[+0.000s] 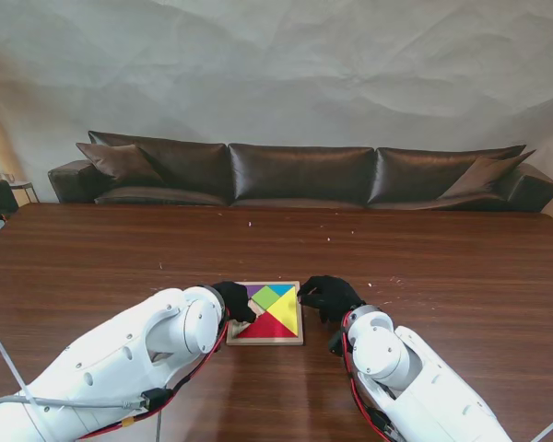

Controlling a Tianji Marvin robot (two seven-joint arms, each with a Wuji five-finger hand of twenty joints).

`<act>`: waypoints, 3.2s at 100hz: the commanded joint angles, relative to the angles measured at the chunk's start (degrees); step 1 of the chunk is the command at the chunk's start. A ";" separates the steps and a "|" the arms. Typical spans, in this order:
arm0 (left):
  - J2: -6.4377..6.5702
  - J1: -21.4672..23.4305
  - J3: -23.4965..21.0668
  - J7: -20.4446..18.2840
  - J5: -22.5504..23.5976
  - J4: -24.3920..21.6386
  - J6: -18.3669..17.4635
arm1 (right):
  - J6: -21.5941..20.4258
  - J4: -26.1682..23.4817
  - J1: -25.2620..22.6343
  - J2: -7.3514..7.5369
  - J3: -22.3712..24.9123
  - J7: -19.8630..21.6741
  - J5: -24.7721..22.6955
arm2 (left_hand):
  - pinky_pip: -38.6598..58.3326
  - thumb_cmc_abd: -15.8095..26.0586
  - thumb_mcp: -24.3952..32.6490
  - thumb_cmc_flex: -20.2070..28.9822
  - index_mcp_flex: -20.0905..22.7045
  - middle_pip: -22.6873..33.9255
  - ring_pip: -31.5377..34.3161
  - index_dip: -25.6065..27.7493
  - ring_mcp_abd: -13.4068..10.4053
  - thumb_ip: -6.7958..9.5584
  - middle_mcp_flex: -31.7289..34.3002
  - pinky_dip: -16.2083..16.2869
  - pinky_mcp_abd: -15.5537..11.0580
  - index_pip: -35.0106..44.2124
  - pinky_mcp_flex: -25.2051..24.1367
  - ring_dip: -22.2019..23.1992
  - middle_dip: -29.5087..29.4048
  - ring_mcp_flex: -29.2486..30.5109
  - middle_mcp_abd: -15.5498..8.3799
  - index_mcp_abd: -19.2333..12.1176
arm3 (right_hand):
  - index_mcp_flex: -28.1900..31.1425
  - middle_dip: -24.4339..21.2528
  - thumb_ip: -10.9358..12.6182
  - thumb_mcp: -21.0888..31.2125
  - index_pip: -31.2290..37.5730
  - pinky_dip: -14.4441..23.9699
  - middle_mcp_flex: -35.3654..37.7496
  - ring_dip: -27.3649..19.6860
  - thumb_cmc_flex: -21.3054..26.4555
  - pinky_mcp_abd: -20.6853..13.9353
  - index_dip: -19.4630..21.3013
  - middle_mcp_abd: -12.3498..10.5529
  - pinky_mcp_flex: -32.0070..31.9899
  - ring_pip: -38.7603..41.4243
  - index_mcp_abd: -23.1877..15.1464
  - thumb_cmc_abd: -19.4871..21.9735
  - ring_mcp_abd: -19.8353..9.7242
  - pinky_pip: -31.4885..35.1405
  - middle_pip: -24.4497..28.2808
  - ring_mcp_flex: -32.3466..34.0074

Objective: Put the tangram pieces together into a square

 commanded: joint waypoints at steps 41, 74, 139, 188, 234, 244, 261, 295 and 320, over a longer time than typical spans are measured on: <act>-0.04 -0.93 1.08 -2.06 -0.54 0.25 -0.23 | 0.04 -0.13 -0.22 -0.14 -0.02 0.84 0.00 | 3.16 3.02 -0.67 -1.83 -1.41 2.99 3.26 -2.89 -0.28 1.81 -1.71 0.11 -3.25 -2.69 -2.11 2.19 2.89 -1.80 -3.69 1.38 | 0.31 -0.60 1.59 -1.06 0.60 1.44 -1.44 -0.23 -0.55 0.40 0.08 1.16 -7.76 0.92 0.32 1.99 0.34 1.76 0.76 -0.99; 0.65 -2.19 2.42 -4.11 1.91 -0.07 -1.92 | 0.22 -0.04 -0.13 -0.13 -0.07 0.98 0.07 | 0.95 4.17 -4.89 -1.41 -3.18 13.68 10.58 -7.28 -2.52 2.18 -7.18 4.49 -6.57 -6.43 -6.18 5.28 26.66 -7.27 -5.72 -0.05 | 0.33 -0.60 1.59 -1.02 0.61 1.45 -1.42 -0.23 -0.50 0.38 0.08 1.19 -7.76 0.96 0.32 1.97 0.50 1.77 0.78 -0.98; 0.59 -4.40 4.04 -4.86 2.77 1.16 -4.42 | 0.35 0.05 -0.12 -0.15 -0.01 1.08 0.30 | -0.52 5.51 -8.32 -0.65 -2.21 24.65 14.61 -11.73 -4.43 2.33 -8.43 6.89 -7.45 -7.97 -8.00 6.95 39.45 -8.93 -5.88 -5.70 | 0.24 -0.61 1.60 -1.08 0.61 1.46 -1.49 -0.24 -0.48 0.46 0.07 1.30 -7.80 0.96 0.37 2.03 0.37 1.76 0.77 -0.97; 1.02 -5.35 5.36 -6.12 3.12 1.33 -4.26 | 0.29 0.28 0.03 -0.17 -0.12 1.21 0.51 | -0.84 6.01 -8.89 -0.66 -5.64 26.44 16.47 -15.57 -5.58 2.42 -9.63 7.48 -8.06 -10.49 -8.59 7.39 42.39 -9.49 -6.06 -3.57 | 0.31 -0.61 1.60 -1.07 0.62 1.47 -1.46 -0.24 -0.51 0.41 0.06 1.26 -7.75 0.99 0.31 2.02 0.34 1.81 0.78 -0.98; 1.74 -6.16 6.34 -7.78 5.35 1.94 -4.12 | 0.12 0.38 0.14 -0.08 -0.34 1.63 0.56 | -1.07 6.17 -8.86 -0.91 -6.41 26.07 16.09 -15.70 -5.46 2.43 -9.78 7.46 -8.04 -10.11 -8.67 7.12 41.83 -9.54 -6.09 -2.99 | 0.27 -0.62 1.61 -1.14 0.60 1.46 -1.54 -0.25 -0.60 0.40 0.05 1.17 -7.79 0.99 0.27 2.17 0.35 1.80 0.80 -0.99; 1.90 -6.35 6.42 -8.20 6.13 1.80 -3.88 | 0.08 0.39 0.14 -0.07 -0.35 1.66 0.57 | -1.16 6.19 -8.94 -0.95 -6.48 25.70 15.86 -15.85 -5.40 2.43 -9.80 7.43 -7.95 -10.20 -8.77 7.04 41.47 -9.66 -6.06 -2.46 | 0.27 -0.61 1.61 -1.18 0.62 1.45 -1.51 -0.26 -0.55 0.39 0.06 1.25 -7.79 0.97 0.41 2.20 0.36 1.79 0.81 -1.03; 2.07 -6.77 6.62 -8.74 7.16 1.87 -4.11 | 0.16 0.35 0.08 -0.08 -0.22 1.58 0.54 | -1.32 6.25 -9.13 -0.99 -7.24 25.39 15.62 -16.20 -5.54 2.40 -10.09 7.36 -8.08 -10.63 -8.93 6.97 41.15 -9.84 -6.01 -2.45 | 0.26 -0.64 1.63 -1.16 0.60 1.47 -1.55 -0.25 -0.46 0.42 0.05 1.44 -7.80 0.99 0.39 2.16 0.52 1.81 0.77 -1.06; 1.75 -5.93 5.27 -7.80 7.79 2.08 -5.13 | 0.04 0.43 0.13 -0.04 -0.32 1.73 0.48 | -1.46 6.03 -9.52 -1.01 -8.56 25.10 15.19 -17.02 -5.41 2.39 -10.09 7.25 -7.94 -11.37 -8.97 6.91 40.72 -9.84 -5.96 -2.24 | 0.29 -0.62 1.63 -1.15 0.59 1.47 -1.50 -0.25 -0.52 0.34 0.06 1.24 -7.79 1.00 0.40 2.21 0.38 1.83 0.81 -1.05; 1.36 -1.21 -1.41 -6.08 9.99 -1.10 -7.44 | 0.00 0.51 0.19 -0.04 -0.48 1.77 0.44 | -1.11 4.69 -8.83 -1.87 -7.62 24.23 15.07 -16.15 -5.49 2.26 -9.15 6.96 -7.77 -9.83 -8.33 6.78 39.55 -9.10 -6.36 -4.90 | 0.27 -0.63 1.63 -1.16 0.61 1.46 -1.55 -0.27 -0.53 0.33 0.07 1.25 -7.80 0.96 0.35 2.21 0.33 1.82 0.79 -1.03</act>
